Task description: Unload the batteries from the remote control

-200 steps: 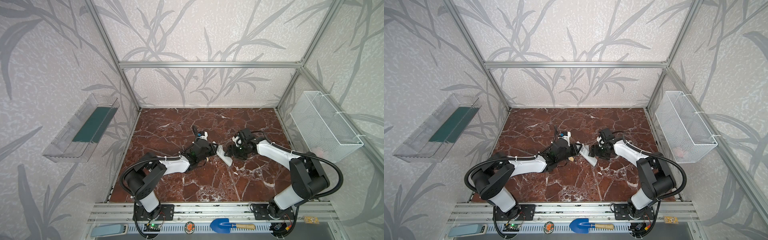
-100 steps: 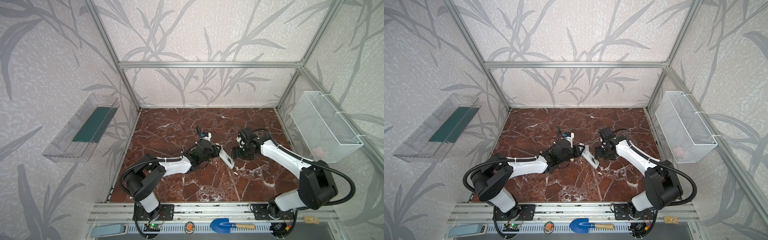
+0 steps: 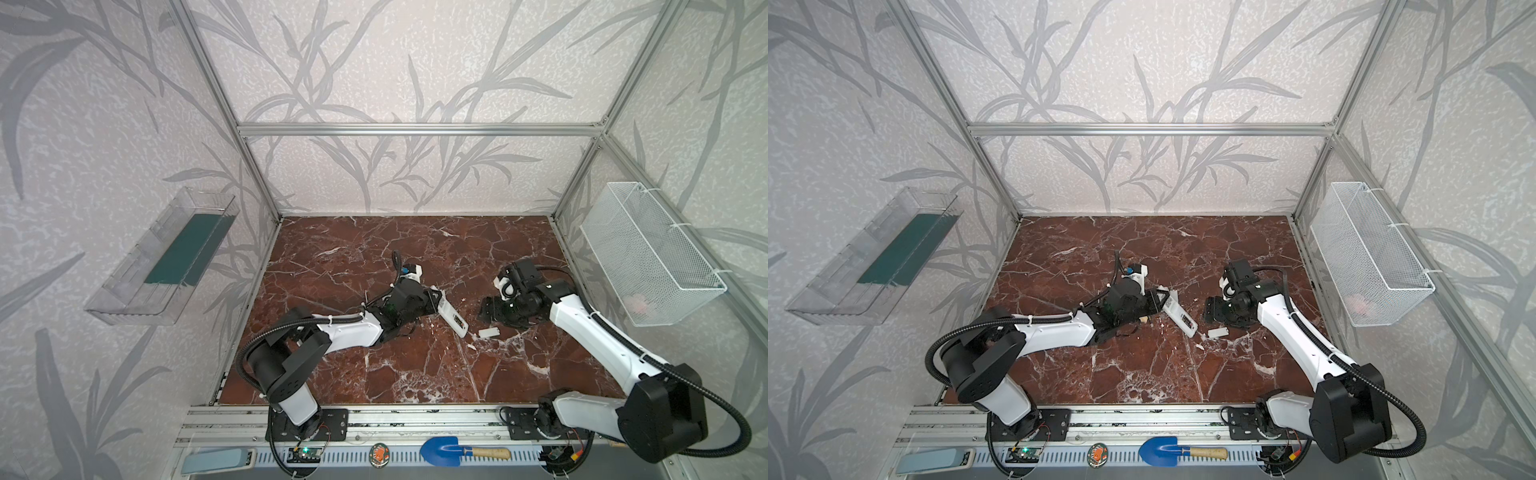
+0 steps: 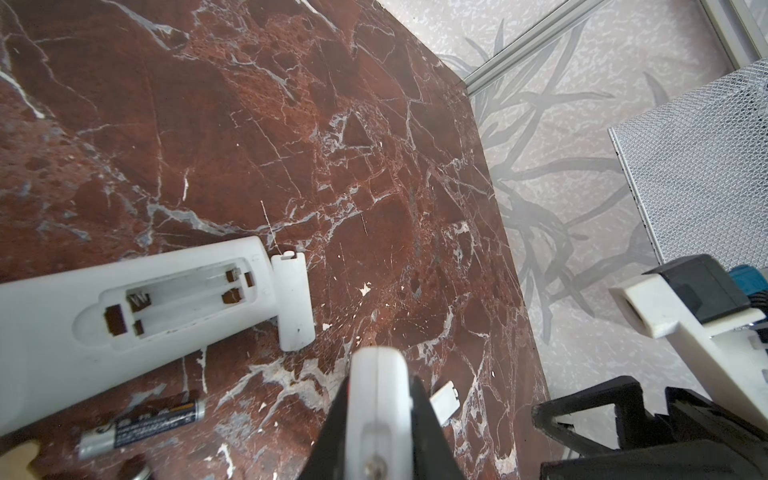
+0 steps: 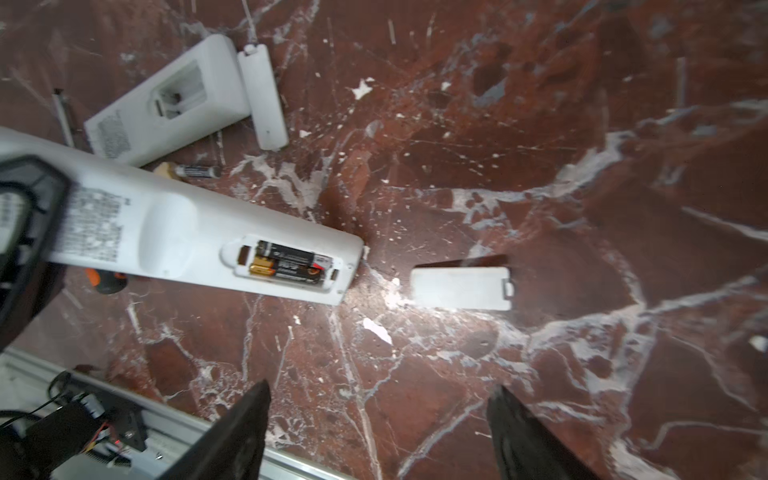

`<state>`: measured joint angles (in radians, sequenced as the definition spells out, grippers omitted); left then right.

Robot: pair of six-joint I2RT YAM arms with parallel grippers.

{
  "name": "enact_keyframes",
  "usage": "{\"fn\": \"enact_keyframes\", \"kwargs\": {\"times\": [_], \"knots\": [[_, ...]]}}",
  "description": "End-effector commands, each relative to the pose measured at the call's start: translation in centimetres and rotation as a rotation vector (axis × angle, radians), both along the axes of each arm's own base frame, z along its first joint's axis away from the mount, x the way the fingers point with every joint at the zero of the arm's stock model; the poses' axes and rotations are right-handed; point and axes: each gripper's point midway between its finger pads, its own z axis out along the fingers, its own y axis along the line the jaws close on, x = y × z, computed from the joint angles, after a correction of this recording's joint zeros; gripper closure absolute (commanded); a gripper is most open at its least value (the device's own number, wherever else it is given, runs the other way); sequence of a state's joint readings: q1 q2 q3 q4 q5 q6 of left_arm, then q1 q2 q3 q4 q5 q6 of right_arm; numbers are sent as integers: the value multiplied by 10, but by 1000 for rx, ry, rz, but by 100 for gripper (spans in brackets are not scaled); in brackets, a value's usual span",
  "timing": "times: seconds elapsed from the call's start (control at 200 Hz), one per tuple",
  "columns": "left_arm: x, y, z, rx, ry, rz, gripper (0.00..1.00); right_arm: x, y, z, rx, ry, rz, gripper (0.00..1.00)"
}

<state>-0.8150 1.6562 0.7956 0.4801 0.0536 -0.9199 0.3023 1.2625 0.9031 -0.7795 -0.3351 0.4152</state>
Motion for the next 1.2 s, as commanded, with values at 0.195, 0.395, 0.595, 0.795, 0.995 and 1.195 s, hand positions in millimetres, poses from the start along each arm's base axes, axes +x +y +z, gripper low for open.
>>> {"fn": "enact_keyframes", "kwargs": {"times": [0.195, 0.395, 0.595, 0.795, 0.995, 1.195], "knots": [[-6, 24, -26, 30, 62, 69, 100, -1, 47, 5, 259, -17, 220, 18], [-8, 26, -27, 5, 75, 80, 100, -5, 65, -3, 84, -268, 516, 15], [-10, 24, -29, -31, 96, 69, 100, 0, 74, -5, -96, -618, 747, 6], [-13, 28, -28, -23, 92, 68, 100, 8, 70, -27, -181, -534, 822, 8], [-14, 25, -27, -37, 89, 46, 100, 21, 79, -40, -185, -508, 864, 10], [-15, 24, -28, -44, 87, 36, 100, 29, 85, -50, -189, -479, 907, 15]]}}
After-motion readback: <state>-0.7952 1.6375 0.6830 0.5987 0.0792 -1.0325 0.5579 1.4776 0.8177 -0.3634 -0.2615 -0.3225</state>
